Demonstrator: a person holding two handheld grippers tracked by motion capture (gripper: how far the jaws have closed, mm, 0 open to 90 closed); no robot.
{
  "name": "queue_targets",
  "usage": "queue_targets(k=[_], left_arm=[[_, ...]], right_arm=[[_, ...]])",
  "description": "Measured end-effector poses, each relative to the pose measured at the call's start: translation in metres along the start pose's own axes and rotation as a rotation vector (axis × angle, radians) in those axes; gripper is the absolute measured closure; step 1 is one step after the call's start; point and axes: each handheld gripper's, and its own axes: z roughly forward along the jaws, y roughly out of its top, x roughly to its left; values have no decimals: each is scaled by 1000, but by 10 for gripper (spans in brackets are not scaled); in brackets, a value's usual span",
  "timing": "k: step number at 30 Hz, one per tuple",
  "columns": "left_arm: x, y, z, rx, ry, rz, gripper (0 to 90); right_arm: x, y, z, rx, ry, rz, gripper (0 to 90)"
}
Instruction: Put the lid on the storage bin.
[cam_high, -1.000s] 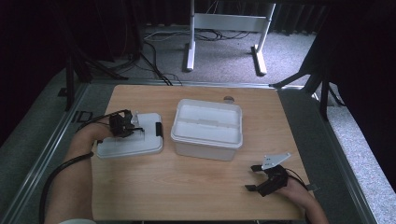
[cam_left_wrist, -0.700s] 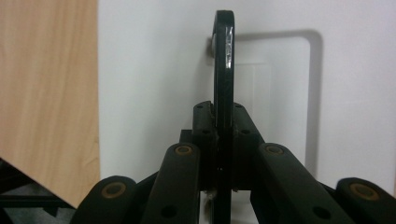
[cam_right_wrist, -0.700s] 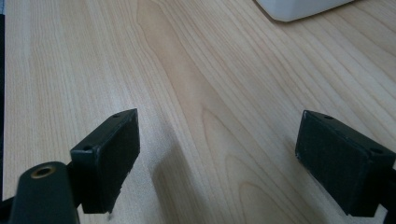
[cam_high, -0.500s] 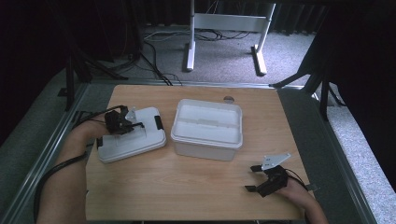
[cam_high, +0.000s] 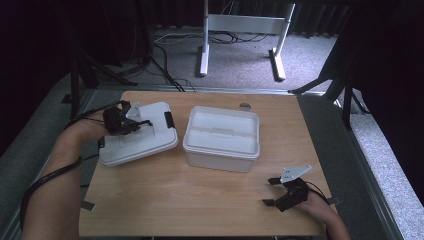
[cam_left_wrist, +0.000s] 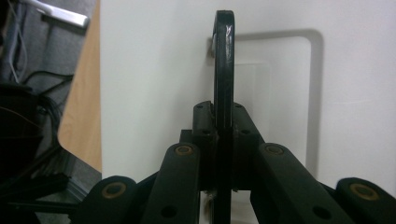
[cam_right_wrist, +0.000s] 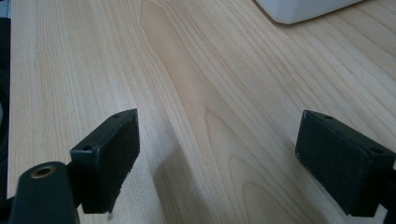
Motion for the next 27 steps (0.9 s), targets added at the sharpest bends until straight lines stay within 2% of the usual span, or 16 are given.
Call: queue_targets(k=[9, 11, 13, 14, 17, 21, 27], left_arm=[[6, 23, -23, -36, 21, 26, 840], [8, 34, -33, -55, 35, 39, 840], [8, 37, -34, -60, 37, 40, 840], [9, 45, -38, -68, 37, 55, 841], [8, 52, -39, -74, 36, 66, 840], [7, 73, -37, -78, 26, 110, 840], [4, 90, -34, -102, 15, 136, 840]], right_arm=[[1, 0, 1, 8, 5, 1, 133], [1, 0, 1, 8, 8, -3, 133], [1, 0, 1, 10, 7, -4, 133], [1, 0, 1, 11, 9, -4, 132], [1, 0, 1, 8, 10, -2, 132], [1, 0, 0, 3, 12, -1, 132], [1, 0, 0, 3, 14, -1, 132]])
